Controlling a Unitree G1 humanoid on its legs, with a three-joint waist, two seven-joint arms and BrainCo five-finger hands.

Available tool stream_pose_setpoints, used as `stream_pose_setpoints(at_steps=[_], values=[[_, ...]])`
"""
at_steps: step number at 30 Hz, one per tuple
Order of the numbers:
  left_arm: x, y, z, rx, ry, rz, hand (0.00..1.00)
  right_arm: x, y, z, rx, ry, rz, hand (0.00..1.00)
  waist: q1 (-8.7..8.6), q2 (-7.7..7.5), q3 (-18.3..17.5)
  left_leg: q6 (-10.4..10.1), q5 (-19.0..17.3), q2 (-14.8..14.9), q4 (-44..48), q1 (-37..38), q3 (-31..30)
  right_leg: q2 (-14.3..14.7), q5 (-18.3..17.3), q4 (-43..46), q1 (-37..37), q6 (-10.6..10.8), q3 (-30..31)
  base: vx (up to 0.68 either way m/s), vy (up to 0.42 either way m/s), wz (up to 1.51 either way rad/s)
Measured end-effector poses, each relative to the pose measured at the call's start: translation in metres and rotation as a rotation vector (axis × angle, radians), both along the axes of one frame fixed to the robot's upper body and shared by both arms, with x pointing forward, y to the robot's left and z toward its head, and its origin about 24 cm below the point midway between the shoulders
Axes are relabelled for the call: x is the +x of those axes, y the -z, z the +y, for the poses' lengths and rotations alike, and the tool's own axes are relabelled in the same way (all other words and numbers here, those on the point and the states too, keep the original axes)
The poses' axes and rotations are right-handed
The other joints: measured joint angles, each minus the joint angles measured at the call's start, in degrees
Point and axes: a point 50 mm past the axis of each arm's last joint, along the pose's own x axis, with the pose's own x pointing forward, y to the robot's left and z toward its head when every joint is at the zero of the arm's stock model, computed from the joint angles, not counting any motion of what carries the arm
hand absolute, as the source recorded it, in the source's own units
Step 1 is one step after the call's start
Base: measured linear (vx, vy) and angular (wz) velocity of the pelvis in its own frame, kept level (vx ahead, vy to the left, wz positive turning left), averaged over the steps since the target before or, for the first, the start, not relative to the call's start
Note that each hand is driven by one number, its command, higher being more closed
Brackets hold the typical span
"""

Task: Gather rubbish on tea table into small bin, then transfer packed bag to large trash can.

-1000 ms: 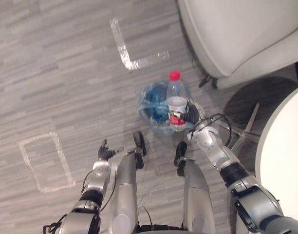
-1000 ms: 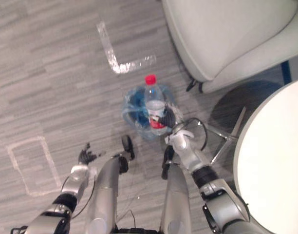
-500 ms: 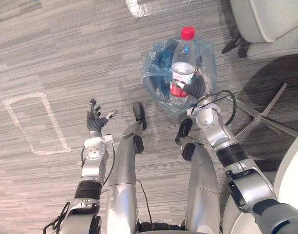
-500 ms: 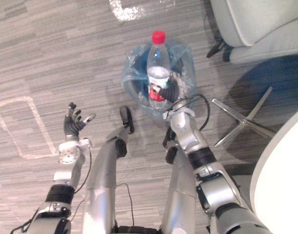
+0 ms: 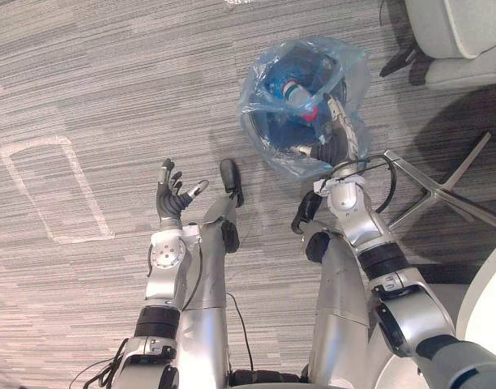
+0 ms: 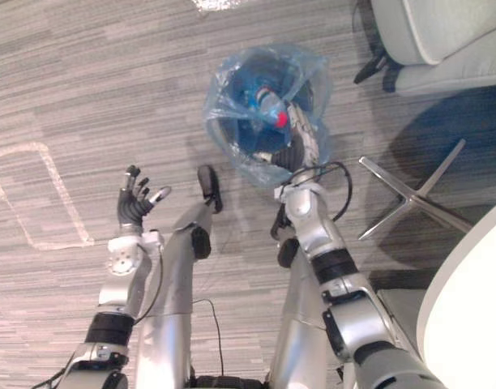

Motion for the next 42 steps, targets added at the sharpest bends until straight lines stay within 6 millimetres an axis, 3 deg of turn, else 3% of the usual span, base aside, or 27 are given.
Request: stream_pose_setpoints(at_steps=[6, 8, 11, 15, 16, 22, 29, 36, 42], values=[[-0.003, -0.006, -0.003, 0.035, 0.008, -0.029, 0.0, -0.003, 0.018, 0.005, -0.174, 0.005, 0.033, 0.0, -0.52, -0.05, -0.03, 0.05, -0.03, 0.11, -0.05, -0.02, 0.12, 0.05, 0.04, -0.16, -0.01, -0.06, -0.01, -0.04, -0.009, -0.01], [0.001, 0.005, -0.003, 0.051, 0.003, 0.019, 0.0, -0.002, 0.03, 0.006, -0.221, 0.004, 0.082, 0.0, -0.52, -0.14, -0.3, 0.05, -0.03, 0.18, -0.13, -0.04, 0.3, 0.13, 0.04, -0.61, -0.08, -0.06, 0.01, -0.02, -0.004, -0.01], [0.008, 0.053, 0.001, 0.05, -0.016, 0.246, 0.0, 0.001, 0.059, 0.012, -0.336, -0.014, 0.201, 0.0, -0.62, -0.79, -2.77, 0.17, 0.23, 0.38, -0.9, -1.8, 0.88, 0.32, 0.29, -1.18, -2.06, -0.23, 0.1, -0.02, -0.003, -0.02], [0.015, 0.064, -0.003, 0.036, -0.004, 0.321, 0.0, 0.008, 0.068, 0.019, -0.414, -0.01, 0.254, 0.0, -0.68, -0.81, -2.76, 0.68, 0.92, 0.43, -0.63, -2.91, 0.93, 0.33, 0.3, -1.05, -3.16, -0.26, 0.01, -0.03, -0.011, 0.02], [0.021, 0.061, -0.006, 0.029, 0.003, 0.317, 0.0, 0.01, 0.069, 0.024, -0.427, -0.012, 0.266, 1.0, -0.67, -0.81, -2.76, 0.61, 1.01, 0.44, -0.65, -3.13, 0.9, 0.33, 0.31, -0.93, -3.47, -0.28, 0.01, -0.06, -0.017, 0.01], [0.036, 0.05, -0.011, -0.014, -0.004, 0.303, 0.0, 0.019, 0.064, 0.042, -0.461, -0.013, 0.272, 1.0, -0.88, -0.87, -2.84, 0.0, 1.17, 0.29, -1.04, -6.71, 0.57, 0.19, 0.29, 0.26, -7.47, -0.37, 0.04, -0.06, -0.011, 0.04], [0.038, 0.05, -0.013, -0.033, -0.01, 0.311, 0.0, 0.02, 0.055, 0.049, -0.435, -0.017, 0.229, 1.0, -0.85, -0.9, -2.85, -0.03, 2.32, -0.08, -2.06, -6.76, 0.35, -0.16, 0.27, 0.98, -8.06, -0.58, -0.09, -0.08, -0.023, 0.06], [0.032, 0.058, -0.013, -0.035, -0.011, 0.339, 0.0, 0.01, 0.046, 0.062, -0.351, -0.068, 0.145, 1.0, -0.7, -0.96, -2.88, -0.02, 3.25, 0.21, -3.73, -4.56, 2.35, -0.64, 0.44, 0.79, -6.78, -0.84, -0.1, -0.08, -0.027, 0.04], [0.022, 0.072, -0.011, -0.007, -0.013, 0.381, 0.0, -0.009, 0.052, 0.07, -0.216, -0.122, 0.114, 1.0, -0.56, -2.53, -4.36, 0.15, 2.24, 1.77, -1.67, -2.1, 2.54, 0.58, 0.56, -0.09, -3.49, -0.97, -0.1, -0.06, -0.027, -0.13]])
